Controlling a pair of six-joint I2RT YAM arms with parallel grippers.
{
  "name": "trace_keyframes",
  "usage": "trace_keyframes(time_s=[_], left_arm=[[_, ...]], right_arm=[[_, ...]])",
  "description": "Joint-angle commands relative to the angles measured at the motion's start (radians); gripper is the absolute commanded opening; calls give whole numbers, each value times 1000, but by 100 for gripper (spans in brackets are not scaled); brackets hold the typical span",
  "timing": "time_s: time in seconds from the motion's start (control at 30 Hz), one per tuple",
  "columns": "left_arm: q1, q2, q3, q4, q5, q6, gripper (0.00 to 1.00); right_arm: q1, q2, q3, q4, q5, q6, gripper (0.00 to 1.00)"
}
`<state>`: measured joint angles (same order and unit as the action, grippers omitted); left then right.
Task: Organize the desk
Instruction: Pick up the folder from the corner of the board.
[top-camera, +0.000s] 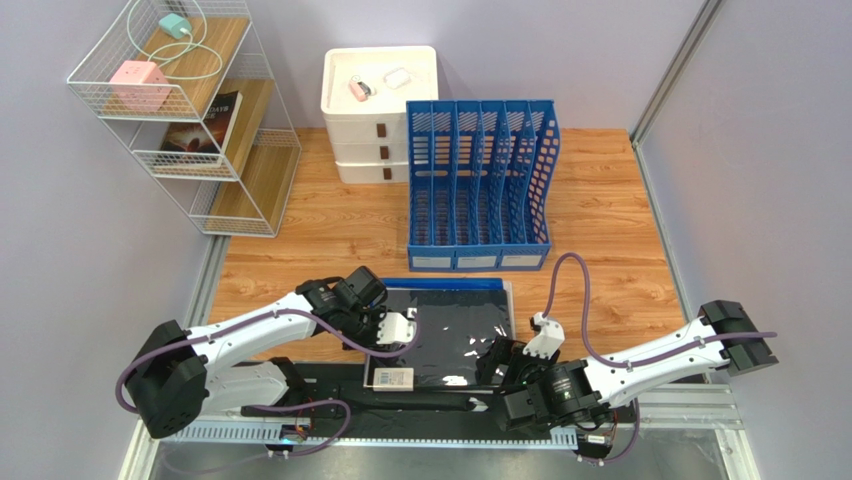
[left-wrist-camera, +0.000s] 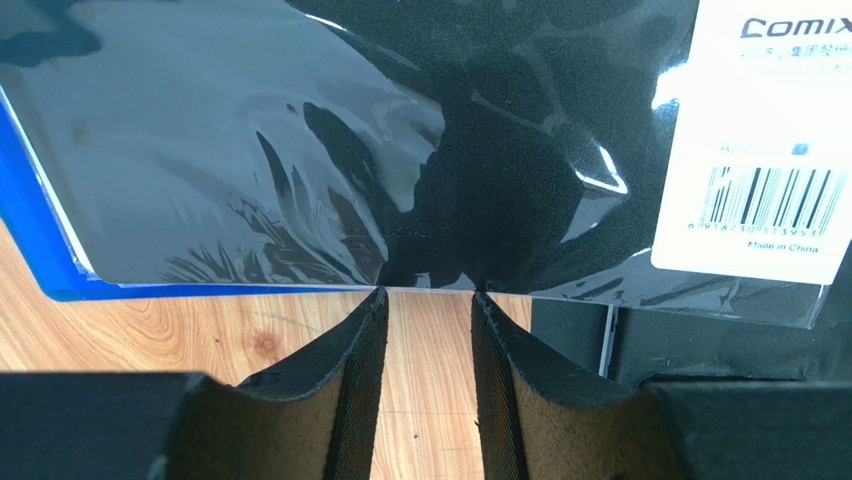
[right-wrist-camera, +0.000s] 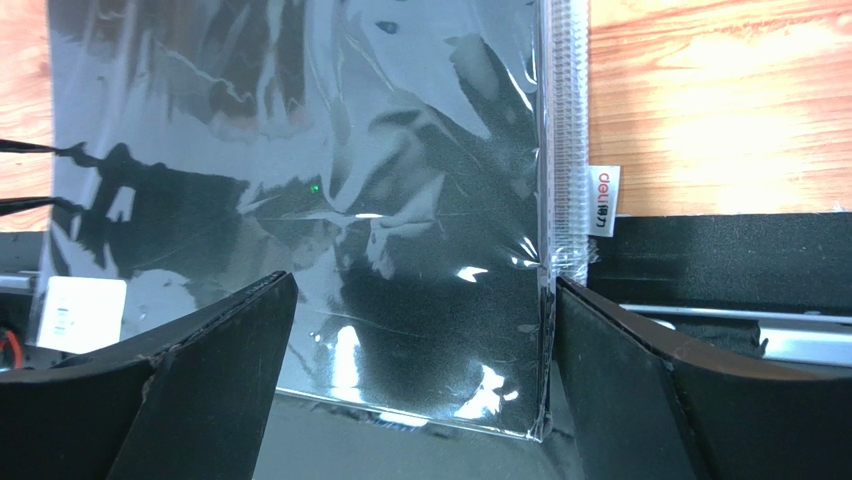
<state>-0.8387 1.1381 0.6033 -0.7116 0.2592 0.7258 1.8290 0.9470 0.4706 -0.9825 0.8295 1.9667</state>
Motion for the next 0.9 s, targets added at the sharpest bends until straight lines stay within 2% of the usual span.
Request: trace_keyframes(time_s=[0.0,0.2,0.6,0.73,0.87], left_arm=[[-20,-1,41,67,35,-37,43],[-37,-6,78,80,32,-63,43],[-106,129,113,208,-2,-147,42],[-108,126,99,225,-18,-160,41],[-108,33,133,181,-99,-148,41]], right_arm=[[-4,-27,111,12,88,199,100],[-4,-47,152,33,122,143,100],[-4,-112,100,203,210,70,100],[-5,-117,57,194,211,124,100],[-5,-99,56,113,186,204,100]])
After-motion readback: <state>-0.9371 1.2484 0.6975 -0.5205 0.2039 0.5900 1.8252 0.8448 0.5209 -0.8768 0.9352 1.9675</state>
